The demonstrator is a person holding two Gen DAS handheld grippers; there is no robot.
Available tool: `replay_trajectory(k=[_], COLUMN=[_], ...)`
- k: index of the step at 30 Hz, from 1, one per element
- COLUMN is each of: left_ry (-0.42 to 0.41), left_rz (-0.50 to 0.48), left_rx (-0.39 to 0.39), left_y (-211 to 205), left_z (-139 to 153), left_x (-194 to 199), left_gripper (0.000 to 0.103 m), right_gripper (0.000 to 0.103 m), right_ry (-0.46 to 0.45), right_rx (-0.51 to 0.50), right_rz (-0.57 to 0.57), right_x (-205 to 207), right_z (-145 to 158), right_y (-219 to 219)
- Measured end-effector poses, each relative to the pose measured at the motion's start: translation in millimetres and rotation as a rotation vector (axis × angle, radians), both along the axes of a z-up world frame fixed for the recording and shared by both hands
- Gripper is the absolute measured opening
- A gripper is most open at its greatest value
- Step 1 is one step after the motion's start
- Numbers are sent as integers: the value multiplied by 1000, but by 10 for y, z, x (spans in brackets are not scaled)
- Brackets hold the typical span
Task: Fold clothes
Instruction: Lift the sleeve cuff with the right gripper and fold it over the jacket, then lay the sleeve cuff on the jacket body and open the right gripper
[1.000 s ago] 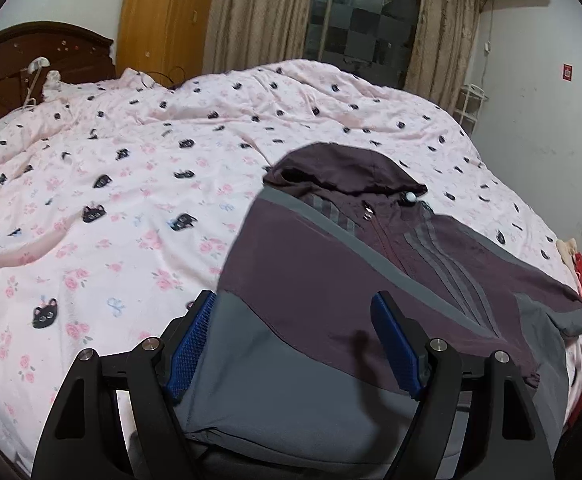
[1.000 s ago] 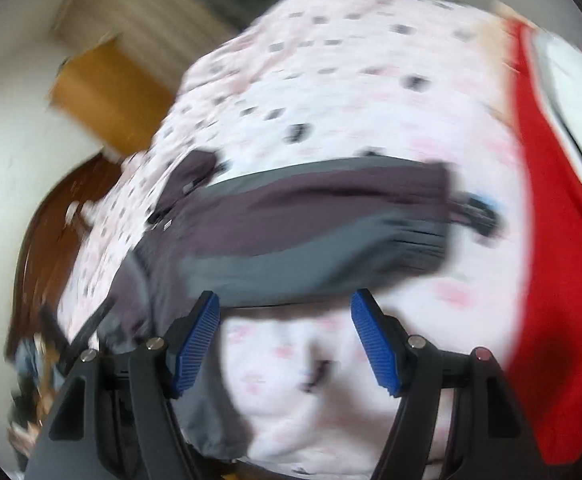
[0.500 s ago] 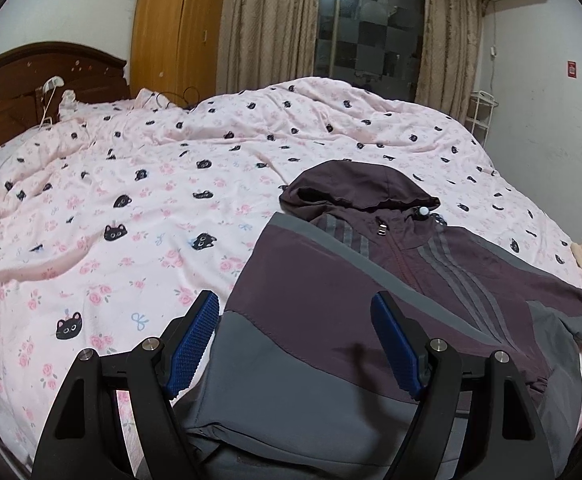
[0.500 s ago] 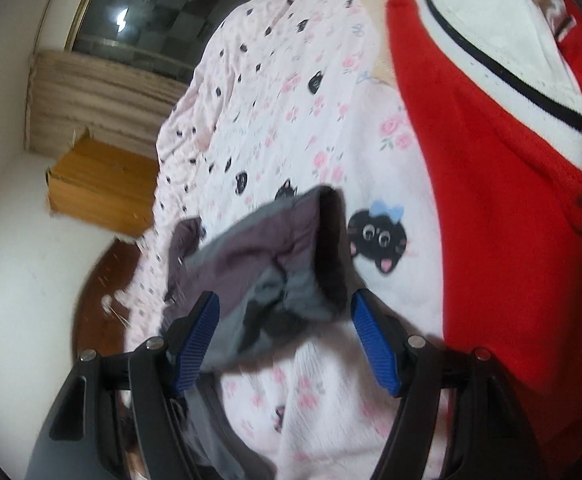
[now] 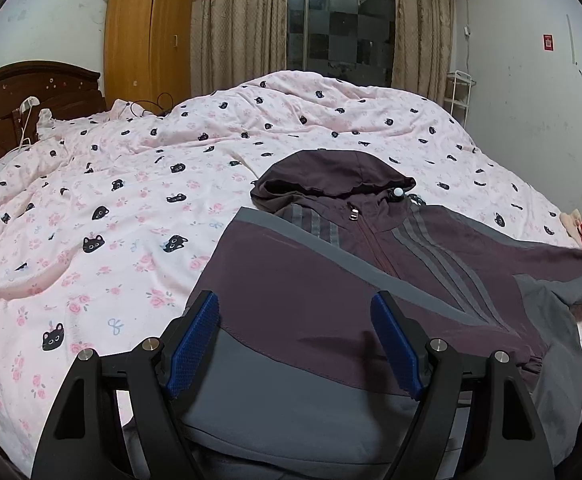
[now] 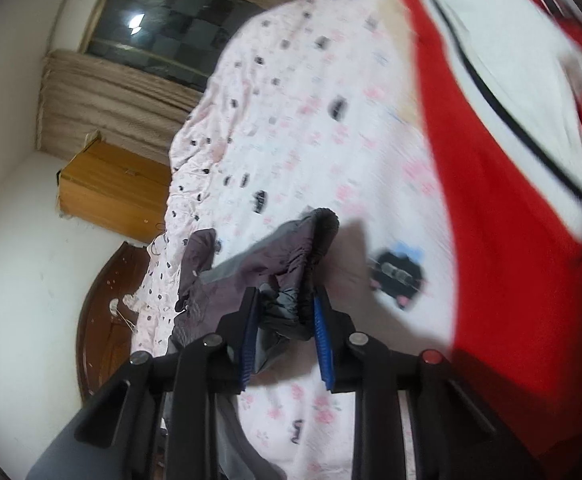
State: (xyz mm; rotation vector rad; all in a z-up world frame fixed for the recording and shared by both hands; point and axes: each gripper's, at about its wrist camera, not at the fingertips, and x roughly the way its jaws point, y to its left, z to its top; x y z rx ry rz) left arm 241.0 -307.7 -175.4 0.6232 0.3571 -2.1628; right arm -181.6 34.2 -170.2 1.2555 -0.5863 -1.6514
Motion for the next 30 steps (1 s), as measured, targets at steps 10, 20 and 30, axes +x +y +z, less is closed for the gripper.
replay_trajectory(k=[10, 20, 30], left_ry=[70, 116, 151], left_rz=[36, 125, 203], left_rx=[23, 97, 220], left_y=[-80, -272, -477], left_z=[51, -5, -156], left_x=[131, 310, 493], left_gripper=[74, 74, 74], right_gripper=[13, 12, 12], right_ry=[314, 429, 505], right_rx=[-17, -62, -9], right_rz=[168, 434, 775], right_x=[412, 1395, 2746], right_z=[1027, 1410, 1128], right_y=[-597, -1513, -2352])
